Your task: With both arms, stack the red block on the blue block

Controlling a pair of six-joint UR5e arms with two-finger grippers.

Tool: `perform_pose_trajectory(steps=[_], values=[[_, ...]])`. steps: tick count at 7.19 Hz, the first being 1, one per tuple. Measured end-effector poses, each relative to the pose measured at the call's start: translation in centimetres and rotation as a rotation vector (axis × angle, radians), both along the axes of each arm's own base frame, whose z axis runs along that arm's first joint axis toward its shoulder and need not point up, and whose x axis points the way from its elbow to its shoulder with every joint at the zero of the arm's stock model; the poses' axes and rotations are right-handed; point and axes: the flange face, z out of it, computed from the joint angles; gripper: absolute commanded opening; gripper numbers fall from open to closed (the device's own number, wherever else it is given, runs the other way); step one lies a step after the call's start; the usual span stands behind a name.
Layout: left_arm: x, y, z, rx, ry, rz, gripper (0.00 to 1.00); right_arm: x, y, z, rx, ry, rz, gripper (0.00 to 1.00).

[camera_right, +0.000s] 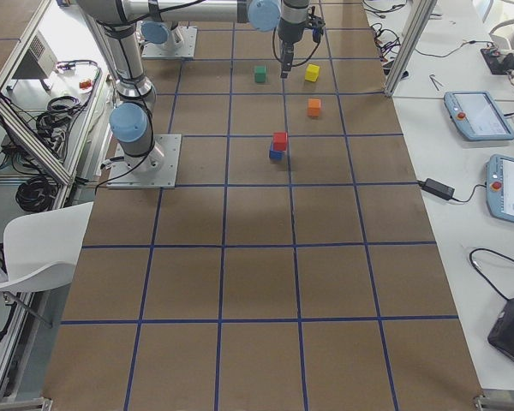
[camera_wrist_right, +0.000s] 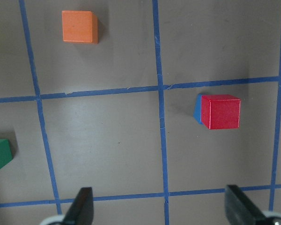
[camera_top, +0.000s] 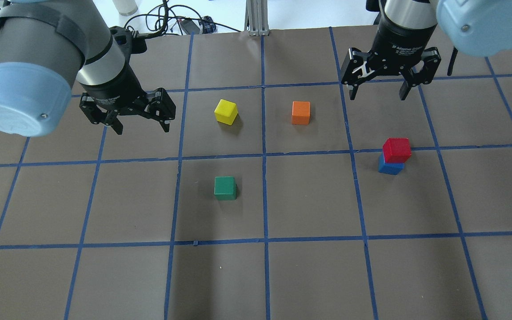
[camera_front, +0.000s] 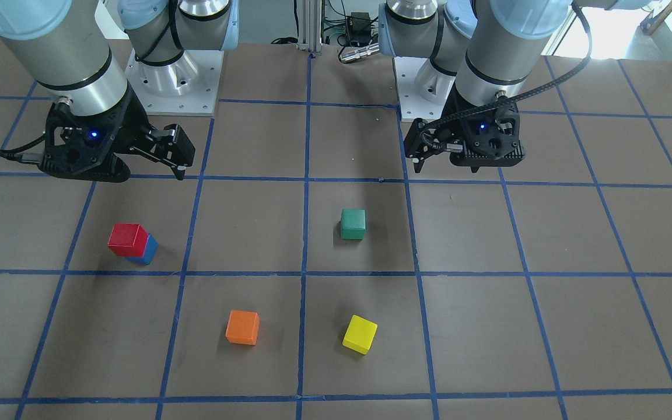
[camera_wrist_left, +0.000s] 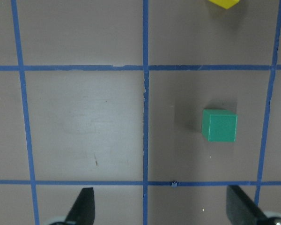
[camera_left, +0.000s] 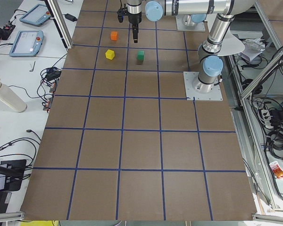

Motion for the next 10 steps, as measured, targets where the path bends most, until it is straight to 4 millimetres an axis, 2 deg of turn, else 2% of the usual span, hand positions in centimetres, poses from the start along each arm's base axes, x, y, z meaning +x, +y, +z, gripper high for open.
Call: perform_pose_trajectory(steps=[2, 6, 10], values=[[0.1, -0.5, -0.2, -0.013, -0.005, -0.007, 1.00, 0.1, 0.2, 0.4, -0.001, -0.002, -0.003, 1.00], [0.5, 0.2, 1.6, 0.020, -0.015, -0.012, 1.00, 0.1, 0.0, -0.5, 0.011, 0.001, -0.002, 1.00], [0.1, -0.2, 1.4, 0.046, -0.019, -0.015, 1.00, 0.1, 0.1, -0.2, 0.007, 0.001, -0.002, 1.00]])
